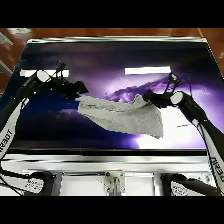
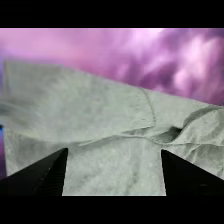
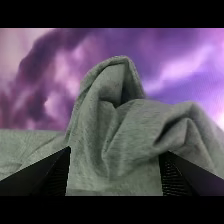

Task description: Fold the shirts.

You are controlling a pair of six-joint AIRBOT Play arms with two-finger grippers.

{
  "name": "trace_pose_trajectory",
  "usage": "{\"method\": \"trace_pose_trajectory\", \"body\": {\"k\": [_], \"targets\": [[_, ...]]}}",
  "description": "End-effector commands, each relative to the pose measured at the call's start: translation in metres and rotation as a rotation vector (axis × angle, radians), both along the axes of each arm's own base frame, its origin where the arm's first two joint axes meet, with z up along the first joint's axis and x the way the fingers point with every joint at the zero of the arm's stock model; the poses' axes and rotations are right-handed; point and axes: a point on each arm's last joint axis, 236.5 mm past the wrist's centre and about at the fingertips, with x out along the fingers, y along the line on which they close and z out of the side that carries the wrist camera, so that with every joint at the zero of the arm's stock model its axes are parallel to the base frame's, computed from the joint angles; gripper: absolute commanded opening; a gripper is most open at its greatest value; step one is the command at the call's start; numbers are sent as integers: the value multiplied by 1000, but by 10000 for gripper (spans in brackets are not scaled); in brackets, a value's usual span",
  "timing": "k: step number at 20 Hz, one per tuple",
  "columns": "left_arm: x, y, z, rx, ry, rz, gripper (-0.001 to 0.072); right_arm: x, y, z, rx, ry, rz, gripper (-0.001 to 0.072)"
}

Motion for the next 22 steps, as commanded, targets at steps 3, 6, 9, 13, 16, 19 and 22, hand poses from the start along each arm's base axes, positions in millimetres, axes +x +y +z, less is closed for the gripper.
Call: {"method": "trace_pose_trajectory", "body": {"k": [3, 6, 9, 13, 16, 19, 22], "targets": [[-63, 49, 13, 15, 245, -148, 410, -86, -93, 18, -240, 211, 145, 650], [-96, 35, 5, 18, 301, -195, 676, -146, -117, 4, -123, 418, 147, 652], [-129, -17, -41, -47, 367, -203, 715, -160, -90, -7, 95, 422, 142, 662], [-140, -79, -77, -130, 321, -118, 713, -151, -74, -9, 168, 378, 115, 661], [-128, -107, -83, -188, 294, -52, 710, -143, -76, -9, 167, 349, 95, 661], [-126, -118, -96, -216, 326, -12, 707, -142, -78, -9, 162, 343, 90, 662], [-128, -119, -109, -218, 354, -1, 530, -142, -77, -9, 166, 345, 91, 661]]}}
